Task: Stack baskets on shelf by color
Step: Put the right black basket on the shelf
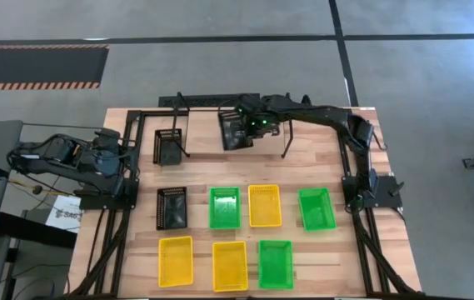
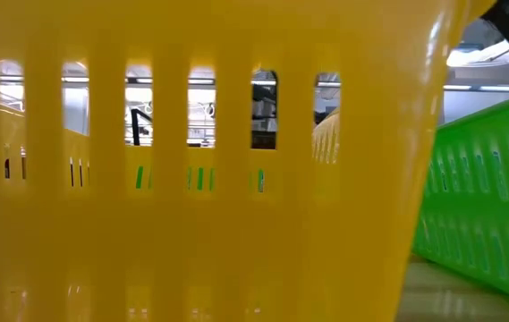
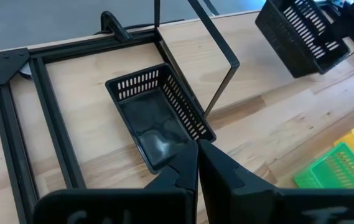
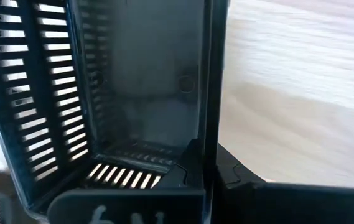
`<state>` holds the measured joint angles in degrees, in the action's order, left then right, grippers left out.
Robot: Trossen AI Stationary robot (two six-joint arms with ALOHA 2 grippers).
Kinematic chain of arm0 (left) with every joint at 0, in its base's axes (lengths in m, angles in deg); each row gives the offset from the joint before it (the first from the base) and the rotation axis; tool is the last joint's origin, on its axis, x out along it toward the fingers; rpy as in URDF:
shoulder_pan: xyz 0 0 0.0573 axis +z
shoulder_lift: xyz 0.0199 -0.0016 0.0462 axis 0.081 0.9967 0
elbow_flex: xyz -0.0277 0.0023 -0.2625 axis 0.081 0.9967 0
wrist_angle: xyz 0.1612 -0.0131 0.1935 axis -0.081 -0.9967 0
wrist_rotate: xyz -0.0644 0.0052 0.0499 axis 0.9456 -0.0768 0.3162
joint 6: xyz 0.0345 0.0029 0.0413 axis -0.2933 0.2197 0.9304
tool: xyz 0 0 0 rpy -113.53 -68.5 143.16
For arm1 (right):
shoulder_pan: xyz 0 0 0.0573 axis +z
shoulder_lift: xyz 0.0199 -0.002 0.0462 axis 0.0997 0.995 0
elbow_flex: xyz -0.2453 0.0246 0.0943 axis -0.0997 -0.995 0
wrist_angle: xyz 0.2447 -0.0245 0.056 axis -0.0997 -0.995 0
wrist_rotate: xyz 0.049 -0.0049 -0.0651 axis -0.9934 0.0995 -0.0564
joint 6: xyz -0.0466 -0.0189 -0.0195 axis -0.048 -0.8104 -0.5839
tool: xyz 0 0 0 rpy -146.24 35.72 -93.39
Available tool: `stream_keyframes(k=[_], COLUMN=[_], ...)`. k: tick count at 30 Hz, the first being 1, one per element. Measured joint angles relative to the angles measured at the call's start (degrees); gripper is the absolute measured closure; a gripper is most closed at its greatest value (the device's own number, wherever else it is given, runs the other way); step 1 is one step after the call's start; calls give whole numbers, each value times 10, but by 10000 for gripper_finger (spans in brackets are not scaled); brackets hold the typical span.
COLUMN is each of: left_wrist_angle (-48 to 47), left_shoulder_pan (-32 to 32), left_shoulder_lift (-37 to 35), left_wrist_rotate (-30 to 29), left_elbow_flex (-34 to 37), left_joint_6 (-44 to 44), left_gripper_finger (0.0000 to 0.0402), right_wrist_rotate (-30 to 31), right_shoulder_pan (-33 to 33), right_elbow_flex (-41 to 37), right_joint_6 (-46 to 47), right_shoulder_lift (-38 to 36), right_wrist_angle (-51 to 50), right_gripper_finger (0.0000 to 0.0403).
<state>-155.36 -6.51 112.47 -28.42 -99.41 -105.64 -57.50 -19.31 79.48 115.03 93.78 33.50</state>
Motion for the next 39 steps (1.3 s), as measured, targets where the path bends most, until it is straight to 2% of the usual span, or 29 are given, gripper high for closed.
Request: stream_keyframes(k=[6,20,32,39], left_wrist_angle=[0,0,0,0], left_shoulder_pan=[0,0,0,0], left_shoulder_lift=[0,0,0,0], left_wrist_rotate=[0,-1,-2,-2], left_elbow_flex=[0,0,0,0], left_joint_6=[0,-1,-3,-3], left_gripper_finger=[401,401,401,401], right_wrist_rotate=[3,19,19,11], right_shoulder_pan=[-32,-64,-82,-82], right_elbow_flex=[0,-3,-3,-61], right_joint_6=[-11,-37,-13,-3], right_shoulder_lift=[-2,9,9,8], right_wrist_angle=[-50,-42,-68,-46], right_gripper_finger=[399,399,399,399])
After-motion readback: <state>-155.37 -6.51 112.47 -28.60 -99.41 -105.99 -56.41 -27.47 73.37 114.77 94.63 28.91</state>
